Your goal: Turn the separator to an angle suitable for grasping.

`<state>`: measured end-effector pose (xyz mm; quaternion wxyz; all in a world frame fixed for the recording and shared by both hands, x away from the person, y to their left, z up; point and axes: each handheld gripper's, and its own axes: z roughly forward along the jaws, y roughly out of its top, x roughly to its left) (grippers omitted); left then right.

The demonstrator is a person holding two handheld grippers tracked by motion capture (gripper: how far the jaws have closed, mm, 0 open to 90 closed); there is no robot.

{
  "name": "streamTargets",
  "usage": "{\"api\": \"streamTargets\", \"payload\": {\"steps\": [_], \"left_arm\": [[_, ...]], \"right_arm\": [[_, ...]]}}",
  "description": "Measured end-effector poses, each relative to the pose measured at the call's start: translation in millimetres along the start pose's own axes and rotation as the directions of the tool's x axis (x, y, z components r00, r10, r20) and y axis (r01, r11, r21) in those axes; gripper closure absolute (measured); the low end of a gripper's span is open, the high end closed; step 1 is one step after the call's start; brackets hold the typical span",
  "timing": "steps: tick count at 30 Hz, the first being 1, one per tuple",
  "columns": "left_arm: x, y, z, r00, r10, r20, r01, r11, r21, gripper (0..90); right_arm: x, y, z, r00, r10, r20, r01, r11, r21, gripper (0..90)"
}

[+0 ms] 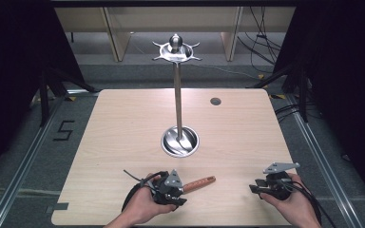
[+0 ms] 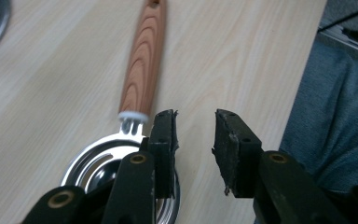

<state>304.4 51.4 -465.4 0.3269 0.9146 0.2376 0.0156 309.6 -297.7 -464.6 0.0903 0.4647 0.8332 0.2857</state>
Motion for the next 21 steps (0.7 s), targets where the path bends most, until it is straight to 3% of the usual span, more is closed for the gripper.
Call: {"api": "streamTargets", "payload": {"steps": [1, 4, 5, 6, 7, 8, 10, 11, 13, 14, 21], "left_arm": [[0.5, 4.8, 1.7, 0.9995, 0.032, -0.001, -0.032, 0.9988, 0.037, 71.6], [-0.2, 16.8, 7.9, 0.9985, 0.053, 0.017, -0.054, 0.9963, 0.067, 87.2], [-0.8, 27.3, 16.9, 0.9994, 0.014, 0.03, -0.017, 0.9958, 0.09, 89.0], [-0.8, 27.3, 16.9, 0.9994, 0.014, 0.03, -0.017, 0.9958, 0.09, 89.2], [-1.7, 31.7, 22.6, 0.9997, -0.004, 0.026, 0.002, 0.9947, 0.103, 89.2], [2.4, 40.1, 31.4, 0.9987, 0.04, 0.031, -0.044, 0.984, 0.172, 89.3], [2.7, 43.3, 35.7, 0.9985, 0.043, 0.034, -0.049, 0.9811, 0.187, 89.2], [2.4, 46.8, 40.5, 0.9988, 0.039, 0.031, -0.044, 0.98, 0.194, 89.2], [2.5, 50.8, 46.5, 0.9995, 0.029, 0.014, -0.031, 0.978, 0.206, 89.2], [5.3, 54.3, 52.3, 0.9997, 0.021, -0.011, -0.019, 0.9771, 0.212, 89.2], [10.9, 63.7, 63.4, 0.9993, -0.005, -0.036, 0.013, 0.9737, 0.228, 89.2]], "right_arm": [[1.1, 0.5, 1.1, 0.9999, 0.016, -0.006, -0.016, 1.0, -0.003, 63.2], [0.4, 2.4, 3.5, 0.9995, 0.031, -0.012, -0.031, 0.999, -0.011, 63.0], [-1.6, 1.8, 6.6, 0.9999, 0.014, -0.008, -0.014, 0.999, -0.048, 63.1], [-1.6, 1.8, 6.6, 0.9999, 0.014, -0.008, -0.014, 0.999, -0.048, 63.1], [-0.2, 3.3, 2.4, 0.9988, 0.048, -0.015, -0.048, 0.999, -0.012, 63.6], [-2.5, 3.3, 0.3, 0.9993, 0.036, -0.012, -0.036, 0.999, -0.031, 63.9], [-3.0, 3.1, -1.1, 0.9992, 0.04, -0.008, -0.04, 0.999, -0.024, 63.9], [-5.1, 1.3, 1.2, 0.9998, 0.022, 0.002, -0.022, 0.998, -0.059, 63.9], [-5.9, 0.2, 1.2, 0.9994, 0.035, -0.004, -0.035, 0.998, -0.047, 63.9], [-4.4, 0.5, 1.3, 0.9971, 0.074, -0.017, -0.074, 0.997, -0.029, 63.9], [-6.9, 1.0, 2.9, 0.9996, 0.025, -0.011, -0.025, 0.999, -0.046, 63.4]]}}
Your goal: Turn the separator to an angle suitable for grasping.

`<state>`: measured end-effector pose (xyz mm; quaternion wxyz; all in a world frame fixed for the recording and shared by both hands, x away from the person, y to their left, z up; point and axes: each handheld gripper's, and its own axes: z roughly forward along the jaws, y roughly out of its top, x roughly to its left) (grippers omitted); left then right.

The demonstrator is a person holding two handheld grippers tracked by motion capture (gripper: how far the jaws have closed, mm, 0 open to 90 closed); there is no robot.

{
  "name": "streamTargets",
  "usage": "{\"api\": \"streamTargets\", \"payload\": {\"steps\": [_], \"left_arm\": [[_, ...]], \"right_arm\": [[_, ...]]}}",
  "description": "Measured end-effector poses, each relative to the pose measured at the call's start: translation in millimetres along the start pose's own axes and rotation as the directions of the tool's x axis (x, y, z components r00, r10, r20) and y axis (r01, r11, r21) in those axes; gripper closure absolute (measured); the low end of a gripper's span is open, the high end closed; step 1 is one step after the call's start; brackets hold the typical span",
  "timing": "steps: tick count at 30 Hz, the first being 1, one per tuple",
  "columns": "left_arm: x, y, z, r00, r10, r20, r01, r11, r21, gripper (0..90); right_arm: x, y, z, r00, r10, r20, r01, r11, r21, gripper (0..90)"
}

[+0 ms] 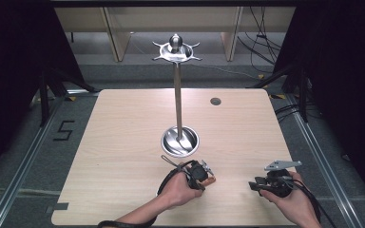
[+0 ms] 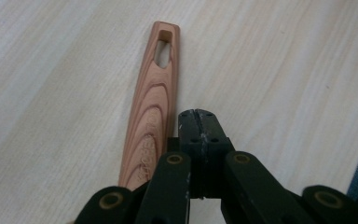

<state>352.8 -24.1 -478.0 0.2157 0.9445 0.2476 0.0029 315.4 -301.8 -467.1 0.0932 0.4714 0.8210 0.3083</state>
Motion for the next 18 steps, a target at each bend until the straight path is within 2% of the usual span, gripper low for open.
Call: {"api": "streamTargets", "payload": {"steps": [1, 2, 3, 5, 6, 7, 9, 10, 11, 12, 15, 16, 18], "left_arm": [[0.9, 1.3, 1.2, 1.0, -0.008, 0.0, 0.008, 1.0, 0.003, 89.2], [2.4, 3.7, 3.2, 0.9999, -0.013, -0.005, 0.013, 0.9998, 0.014, 89.3], [3.3, 4.6, 4.1, 0.9998, -0.019, -0.005, 0.019, 0.9996, 0.019, 89.2], [6.8, 6.2, 6.3, 0.9995, -0.031, -0.003, 0.031, 0.9993, 0.02, 89.2], [8.2, 6.7, 7.8, 0.9991, -0.043, -0.001, 0.043, 0.9989, 0.021, 89.2], [9.8, 7.1, 9.5, 0.9986, -0.054, -0.001, 0.054, 0.9986, 0.002, 89.3], [11.2, 8.3, 9.3, 0.9986, -0.052, -0.005, 0.052, 0.9986, 0.004, 89.2], [12.9, 9.4, 8.8, 0.9985, -0.053, -0.015, 0.053, 0.9986, 0.001, 89.2], [16.3, 11.4, 7.5, 0.9968, -0.077, -0.022, 0.077, 0.997, -0.012, 89.3], [19.1, 12.3, 6.9, 0.9958, -0.083, -0.04, 0.082, 0.9965, -0.014, 89.2], [28.7, 13.0, 7.0, 0.9921, -0.104, -0.07, 0.103, 0.9946, -0.018, 89.2], [30.3, 12.3, 7.2, 0.9897, -0.121, -0.075, 0.12, 0.9926, -0.018, 89.2], [32.8, 11.5, 7.0, 0.9886, -0.126, -0.082, 0.125, 0.9919, -0.019, 89.2]], "right_arm": [[0.0, 0.0, 0.0, 1.0, 0.0, 0.0, 0.0, 1.0, 0.0, 63.4], [2.6, -0.2, 0.3, 0.9986, 0.052, -0.006, -0.052, 0.999, 0.011, 63.4], [2.6, 0.1, -1.0, 0.9984, 0.056, -0.007, -0.056, 0.998, 0.029, 63.3], [-0.3, -0.3, 0.2, 0.9999, 0.01, -0.002, -0.01, 1.0, 0.007, 63.4], [1.7, 0.0, -0.1, 0.9991, 0.043, -0.005, -0.043, 0.999, 0.003, 63.3], [2.2, -0.6, 1.8, 0.9989, 0.046, -0.006, -0.046, 0.999, -0.022, 63.2], [2.1, -0.3, 0.9, 0.9989, 0.046, -0.006, -0.046, 0.999, -0.011, 63.2], [0.1, -0.3, 0.0, 0.9998, 0.018, -0.003, -0.018, 1.0, 0.008, 63.1], [-0.2, -0.3, 0.4, 0.9999, 0.011, -0.003, -0.011, 1.0, 0.009, 63.0], [1.0, 0.3, -0.4, 0.9994, 0.034, -0.008, -0.034, 0.999, 0.019, 63.0], [2.1, 0.2, -0.2, 0.9988, 0.047, -0.014, -0.046, 0.998, 0.031, 62.7], [2.0, 0.1, 0.1, 0.999, 0.042, -0.013, -0.042, 0.999, 0.029, 62.6], [1.5, 0.0, 0.5, 0.9993, 0.036, -0.012, -0.035, 0.999, 0.025, 62.5]]}}
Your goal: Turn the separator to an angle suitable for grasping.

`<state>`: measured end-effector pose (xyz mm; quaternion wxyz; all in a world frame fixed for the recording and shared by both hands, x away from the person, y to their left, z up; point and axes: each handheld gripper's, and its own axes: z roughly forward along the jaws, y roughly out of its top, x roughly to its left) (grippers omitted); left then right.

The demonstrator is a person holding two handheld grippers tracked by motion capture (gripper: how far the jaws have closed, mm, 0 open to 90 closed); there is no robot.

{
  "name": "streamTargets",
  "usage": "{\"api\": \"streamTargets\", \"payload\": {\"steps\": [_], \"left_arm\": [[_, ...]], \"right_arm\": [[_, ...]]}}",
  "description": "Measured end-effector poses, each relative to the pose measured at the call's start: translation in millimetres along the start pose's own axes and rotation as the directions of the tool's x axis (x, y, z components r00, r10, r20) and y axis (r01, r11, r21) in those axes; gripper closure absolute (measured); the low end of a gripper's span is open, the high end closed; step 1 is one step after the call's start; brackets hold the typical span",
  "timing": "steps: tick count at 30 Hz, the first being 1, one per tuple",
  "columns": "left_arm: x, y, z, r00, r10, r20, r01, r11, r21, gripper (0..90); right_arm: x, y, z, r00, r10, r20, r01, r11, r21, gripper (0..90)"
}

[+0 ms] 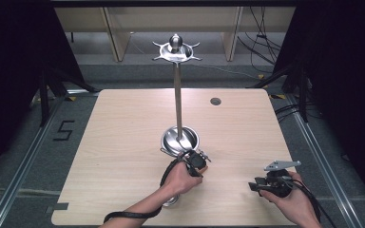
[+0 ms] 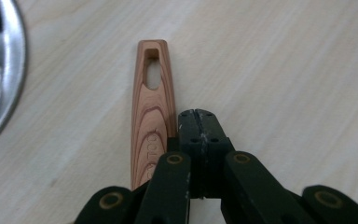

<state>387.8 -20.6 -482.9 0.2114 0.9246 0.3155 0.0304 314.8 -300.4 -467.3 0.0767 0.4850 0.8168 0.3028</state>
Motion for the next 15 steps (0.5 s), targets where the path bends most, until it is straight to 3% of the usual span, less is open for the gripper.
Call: {"api": "streamTargets", "payload": {"steps": [2, 3, 4, 5, 7, 8, 9, 11, 12, 15], "left_arm": [[4.3, -2.1, -0.4, 0.9997, -0.023, -0.01, 0.023, 0.9997, -0.001, 89.2], [6.2, -5.1, -1.5, 0.9975, -0.07, -0.009, 0.07, 0.9975, -0.009, 89.1], [6.2, -5.1, -1.5, 0.9975, -0.07, -0.009, 0.07, 0.9975, -0.009, 89.0], [12.2, -6.7, -5.3, 0.9992, -0.037, -0.016, 0.036, 0.9992, -0.018, 88.9], [13.5, -7.3, -7.8, 0.9993, -0.036, -0.007, 0.035, 0.9991, -0.023, 86.9], [13.9, -7.7, -10.7, 0.9993, -0.038, -0.002, 0.038, 0.9984, -0.043, 83.9], [15.5, -8.5, -19.9, 0.9992, -0.032, -0.023, 0.031, 0.9985, -0.044, 78.4], [16.4, -8.4, -23.2, 0.9987, -0.034, -0.037, 0.033, 0.9984, -0.046, 74.5], [17.3, -9.4, -26.8, 0.9952, -0.074, -0.063, 0.071, 0.996, -0.054, 66.0], [20.2, -9.4, -27.8, 0.9913, -0.095, -0.091, 0.089, 0.9939, -0.065, 58.7]], "right_arm": [[-0.5, 0.2, -1.7, 1.0, -0.006, 0.002, 0.006, 1.0, 0.013, 62.3], [-0.9, -0.2, -1.0, 1.0, -0.009, 0.003, 0.009, 1.0, -0.006, 62.2], [-2.4, -0.6, -1.0, 0.9996, -0.027, 0.007, 0.027, 1.0, -0.007, 62.0], [-1.1, -0.6, -1.5, 1.0, -0.001, 0.0, 0.001, 1.0, -0.006, 61.8], [-2.1, -1.5, 0.4, 0.9999, -0.012, 0.006, 0.012, 0.999, -0.035, 61.5], [-1.5, -1.7, 1.0, 1.0, 0.002, 0.008, -0.002, 0.999, -0.054, 61.3], [-3.0, -1.5, -3.2, 1.0, -0.006, 0.008, 0.006, 1.0, -0.019, 60.6], [-2.7, -1.5, -4.0, 0.9999, 0.007, 0.008, -0.007, 1.0, -0.018, 60.4], [-5.6, -1.8, -3.4, 0.9995, -0.026, 0.017, 0.027, 0.999, -0.039, 60.2], [-6.2, -1.1, -3.2, 0.9994, -0.032, 0.016, 0.032, 0.999, -0.042, 60.0]]}}
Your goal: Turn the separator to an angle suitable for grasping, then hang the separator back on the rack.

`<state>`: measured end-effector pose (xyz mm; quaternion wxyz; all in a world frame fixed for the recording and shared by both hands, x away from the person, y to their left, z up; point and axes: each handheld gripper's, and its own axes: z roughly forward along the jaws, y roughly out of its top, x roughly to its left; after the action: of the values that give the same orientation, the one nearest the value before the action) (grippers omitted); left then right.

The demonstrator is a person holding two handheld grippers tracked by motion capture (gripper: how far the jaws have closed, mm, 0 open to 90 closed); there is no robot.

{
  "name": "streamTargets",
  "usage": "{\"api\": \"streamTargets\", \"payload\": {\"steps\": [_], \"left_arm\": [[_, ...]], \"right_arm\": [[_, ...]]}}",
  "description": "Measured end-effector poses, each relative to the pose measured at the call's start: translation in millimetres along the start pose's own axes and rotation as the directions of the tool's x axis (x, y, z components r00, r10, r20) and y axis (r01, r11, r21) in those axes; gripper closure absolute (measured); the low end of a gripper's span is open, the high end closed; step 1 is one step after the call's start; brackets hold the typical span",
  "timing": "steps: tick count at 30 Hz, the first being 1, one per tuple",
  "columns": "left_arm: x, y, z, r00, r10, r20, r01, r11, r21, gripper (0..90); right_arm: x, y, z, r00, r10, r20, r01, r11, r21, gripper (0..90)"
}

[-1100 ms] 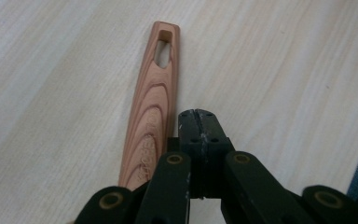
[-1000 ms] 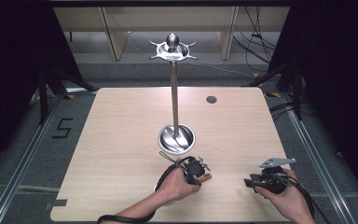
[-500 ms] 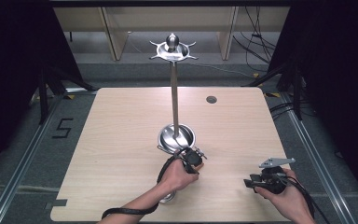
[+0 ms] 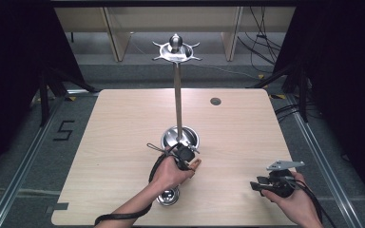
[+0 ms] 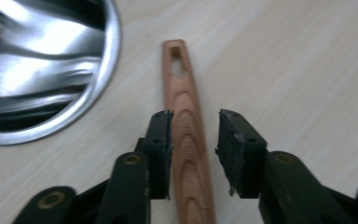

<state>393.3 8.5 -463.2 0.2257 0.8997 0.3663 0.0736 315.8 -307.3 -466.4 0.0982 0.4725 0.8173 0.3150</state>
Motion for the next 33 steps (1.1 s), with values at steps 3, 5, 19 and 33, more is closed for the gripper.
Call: {"api": "streamTargets", "payload": {"steps": [3, 5, 19, 33], "left_arm": [[2.3, 1.9, 3.4, 0.9992, -0.041, -0.001, 0.041, 0.9988, 0.026, 53.8], [3.1, 2.7, 3.5, 0.9992, -0.041, -0.004, 0.041, 0.9983, 0.041, 52.8], [8.6, 14.1, 8.6, 0.9987, -0.023, 0.046, 0.013, 0.977, 0.213, 50.7], [-0.5, 0.0, 12.4, 0.9974, -0.048, 0.053, 0.031, 0.959, 0.282, 49.6]], "right_arm": [[5.2, 1.5, -1.2, 0.9989, 0.046, -0.004, -0.046, 0.999, 0.021, 59.5], [5.5, 2.0, -1.1, 0.999, 0.044, -0.001, -0.044, 0.999, 0.02, 59.3], [4.9, 1.7, 3.2, 0.9986, 0.052, -0.013, -0.052, 0.999, -0.005, 58.2], [6.5, 2.1, 6.4, 0.9988, 0.045, -0.019, -0.045, 0.999, 0.005, 57.5]]}}
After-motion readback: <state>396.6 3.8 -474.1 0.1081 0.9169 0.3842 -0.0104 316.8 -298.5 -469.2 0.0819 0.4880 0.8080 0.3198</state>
